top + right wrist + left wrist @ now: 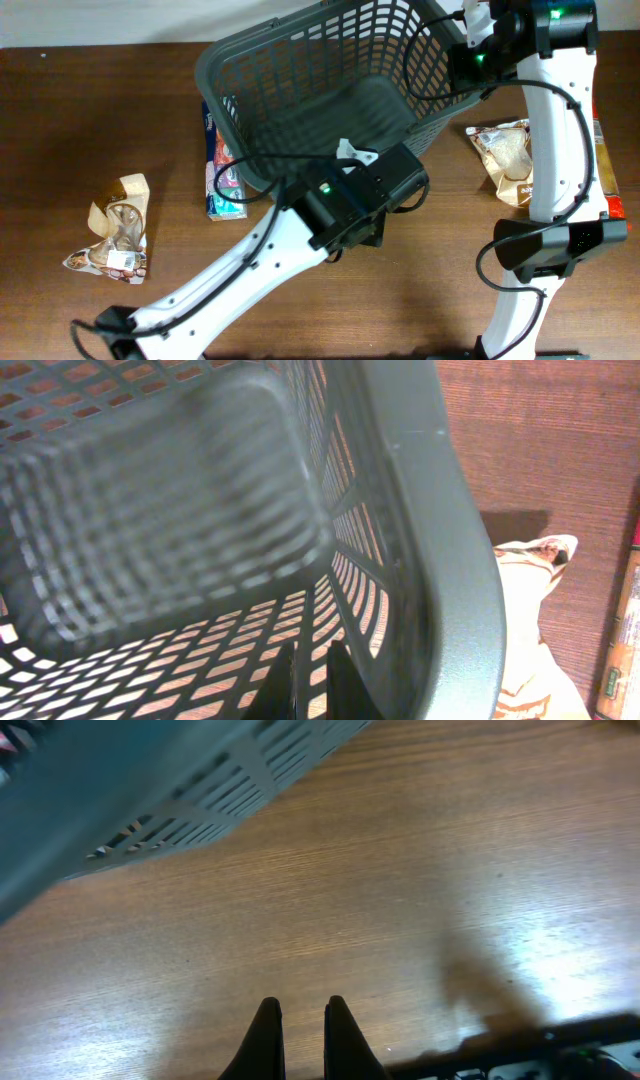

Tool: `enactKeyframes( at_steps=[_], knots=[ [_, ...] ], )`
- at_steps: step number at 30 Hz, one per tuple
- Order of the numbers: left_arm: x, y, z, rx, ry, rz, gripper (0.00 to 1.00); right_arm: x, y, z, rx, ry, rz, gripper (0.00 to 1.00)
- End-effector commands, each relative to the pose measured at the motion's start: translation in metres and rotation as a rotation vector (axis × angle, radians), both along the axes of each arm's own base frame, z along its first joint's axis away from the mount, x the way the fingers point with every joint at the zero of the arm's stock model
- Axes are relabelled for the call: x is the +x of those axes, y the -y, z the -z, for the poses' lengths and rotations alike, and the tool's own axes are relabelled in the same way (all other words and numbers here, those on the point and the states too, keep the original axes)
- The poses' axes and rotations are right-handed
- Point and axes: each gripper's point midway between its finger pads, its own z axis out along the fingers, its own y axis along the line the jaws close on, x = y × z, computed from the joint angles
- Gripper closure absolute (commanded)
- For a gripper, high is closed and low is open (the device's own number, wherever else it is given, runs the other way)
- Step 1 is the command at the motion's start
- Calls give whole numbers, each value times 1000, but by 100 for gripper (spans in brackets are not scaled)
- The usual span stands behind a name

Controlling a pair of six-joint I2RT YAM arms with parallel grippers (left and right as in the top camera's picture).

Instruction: Pack container

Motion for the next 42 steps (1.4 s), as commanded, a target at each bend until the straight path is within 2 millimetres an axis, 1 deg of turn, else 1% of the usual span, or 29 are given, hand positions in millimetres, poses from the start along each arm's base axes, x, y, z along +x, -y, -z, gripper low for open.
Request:
enactKeyframes(
  at_steps=[1, 5, 14, 22, 29, 42],
  knots=[
    [2, -1, 9, 37, -7, -10, 98, 1, 0, 7, -15, -22, 7, 96],
    [3, -1, 9, 42, -2, -12, 98, -1, 1, 8, -15, -27, 7, 96],
    [14, -12, 8, 56, 14, -51, 98, -6, 1, 10, -16, -51, 11, 96],
    [25, -36, 7, 124, 35, -101, 98, -8, -1, 11, -5, -62, 9, 96],
    [31, -42, 6, 140, 58, -119, 98, -12, -1, 12, -6, -76, 9, 96],
    [47, -62, 4, 156, 65, -183, 98, -19, -1, 14, -2, -110, 19, 96]
  ],
)
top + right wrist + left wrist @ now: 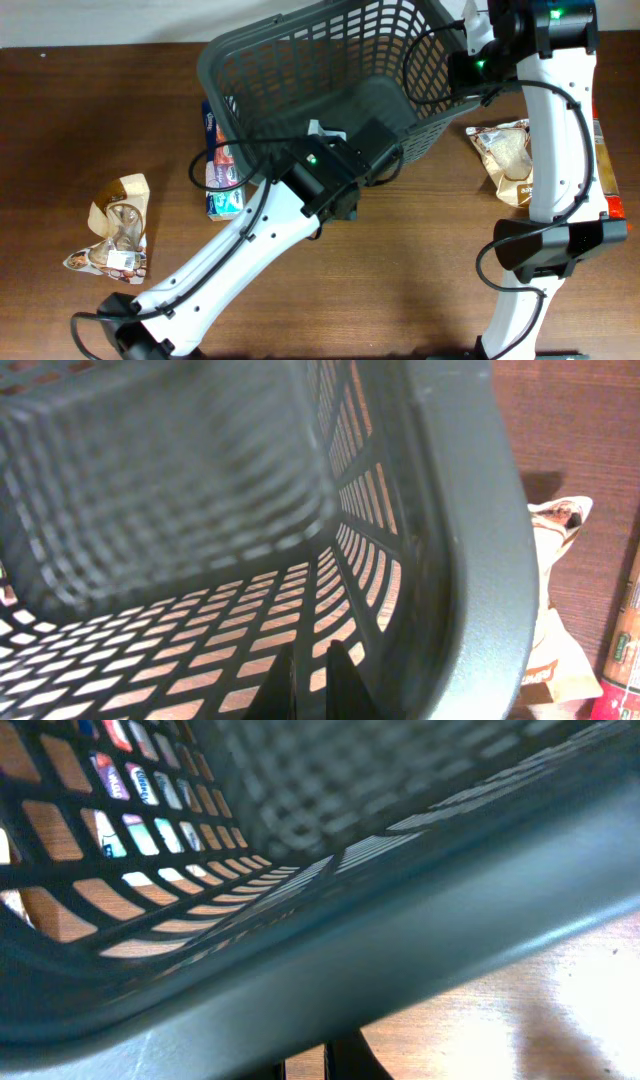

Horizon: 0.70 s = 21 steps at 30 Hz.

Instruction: Pack container

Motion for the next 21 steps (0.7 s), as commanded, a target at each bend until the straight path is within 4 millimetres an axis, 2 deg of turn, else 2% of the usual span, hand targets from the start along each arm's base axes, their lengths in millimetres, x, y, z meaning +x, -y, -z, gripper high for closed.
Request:
enactKeyframes(
  at_steps=[1, 6, 17, 21],
  knots=[
    [9, -14, -2, 29, 24, -38, 98, -3, -2, 8, 0, -38, 7, 96],
    [14, -22, -2, 31, 24, -63, 98, -6, -8, 8, -1, -46, -5, 96],
    [22, -44, -4, 65, 25, -118, 98, -13, -36, 9, -10, -55, -75, 96],
    [26, -57, -8, 76, 39, -152, 98, -14, -38, 9, -9, -56, -78, 96]
  ],
)
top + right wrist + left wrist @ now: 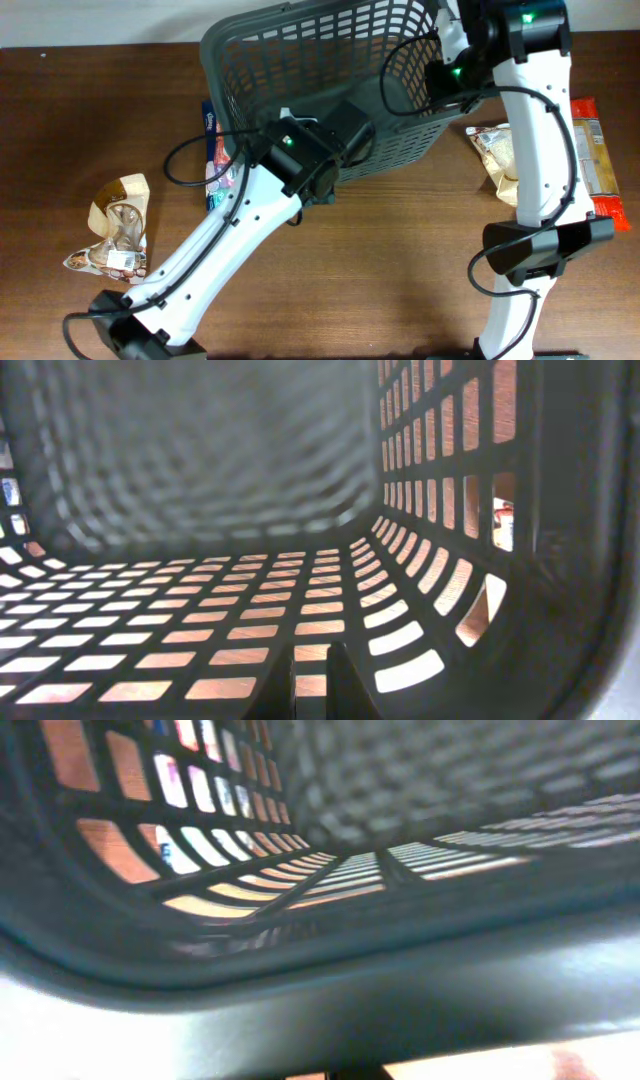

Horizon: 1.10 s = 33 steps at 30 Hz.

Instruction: Pack container

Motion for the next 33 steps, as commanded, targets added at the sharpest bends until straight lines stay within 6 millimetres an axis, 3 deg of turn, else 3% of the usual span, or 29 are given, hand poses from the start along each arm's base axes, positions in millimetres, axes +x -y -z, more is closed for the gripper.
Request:
enactKeyframes(
  at_steps=[1, 10, 25, 33],
  knots=[
    [7, -20, -8, 29, 38, -43, 98, 0, -1, 6, -11, -19, 0, 96],
    [14, -38, -18, 5, 70, -101, 98, 0, -1, 6, -12, -19, 0, 96],
    [29, -42, -23, 12, 125, -99, 98, 0, 0, 4, -9, -15, 17, 96],
    [36, -59, -23, 17, 124, -146, 98, -2, 0, -2, -5, -2, 23, 96]
  ],
)
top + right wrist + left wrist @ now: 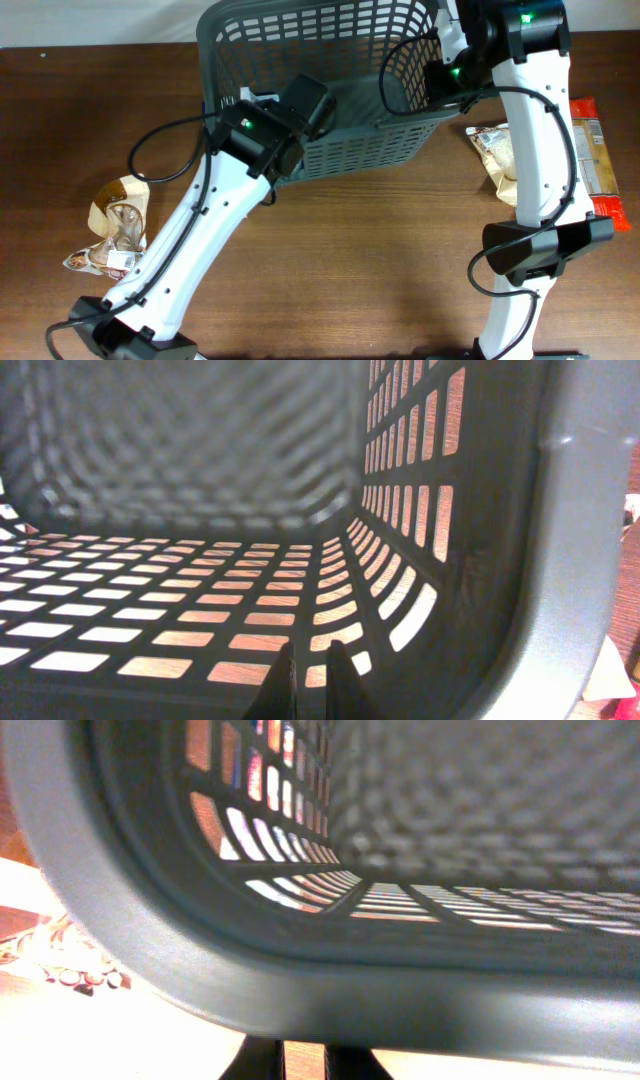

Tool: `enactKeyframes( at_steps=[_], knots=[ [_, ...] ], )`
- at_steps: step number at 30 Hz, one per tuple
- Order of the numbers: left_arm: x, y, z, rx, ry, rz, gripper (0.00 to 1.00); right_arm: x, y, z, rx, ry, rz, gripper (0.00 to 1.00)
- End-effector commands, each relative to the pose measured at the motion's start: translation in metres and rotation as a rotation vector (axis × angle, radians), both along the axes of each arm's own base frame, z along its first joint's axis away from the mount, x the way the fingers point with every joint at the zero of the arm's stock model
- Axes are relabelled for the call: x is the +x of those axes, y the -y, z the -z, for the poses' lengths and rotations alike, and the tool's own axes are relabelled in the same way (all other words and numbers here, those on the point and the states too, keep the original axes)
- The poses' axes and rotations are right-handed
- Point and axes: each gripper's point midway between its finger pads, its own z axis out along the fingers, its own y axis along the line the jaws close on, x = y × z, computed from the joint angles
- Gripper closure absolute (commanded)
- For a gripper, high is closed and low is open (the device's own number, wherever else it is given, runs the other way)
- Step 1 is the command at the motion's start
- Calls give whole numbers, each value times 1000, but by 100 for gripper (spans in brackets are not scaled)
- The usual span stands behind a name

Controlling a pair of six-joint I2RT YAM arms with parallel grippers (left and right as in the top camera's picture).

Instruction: Pack container

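The grey mesh basket (370,150) stands at the back middle of the table, its front wall towards the camera. My right gripper (310,680) reaches in at the right wall (470,550), fingers pinched together on the basket, mesh floor behind them. My left gripper (303,1060) is shut and sits just under the basket's left front rim (300,1000), with only wood showing in the thin gap between its fingers. In the overhead view the left wrist (270,125) presses against the basket's left front corner. The basket holds nothing that I can see.
A brown snack bag (120,225) lies at the left. A beige bag (500,160) lies right of the basket, beside my right arm. A red and orange packet (585,135) lies at the far right edge. Coloured packaging (270,780) shows through the basket's left mesh.
My left wrist has shifted left and back along the basket's front, from mid-front to the left front corner. The basket has moved slightly back and hides the blue packet. The right gripper holds as before.
At first the basket lay tipped, right gripper at its right rim, left gripper shut over bare table in front. Then the left gripper was under the front rim and the basket stood straighter. By now the basket sits squarer at the back, left gripper at its left corner.
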Motion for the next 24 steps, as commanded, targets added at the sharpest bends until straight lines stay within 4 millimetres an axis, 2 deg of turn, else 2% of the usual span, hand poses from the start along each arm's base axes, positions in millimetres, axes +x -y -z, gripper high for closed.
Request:
enactKeyframes(
  at_steps=[1, 16, 24],
  knots=[
    [4, -16, -10, 16, 36, -26, 98, -3, 0, -2, -5, 0, 9, 96],
    [21, -11, -15, 17, 83, 51, 98, -6, 0, -11, 2, 21, 16, 96],
    [26, -8, -17, 19, 99, 80, 98, -8, -8, -11, 2, 20, -1, 96]
  ],
)
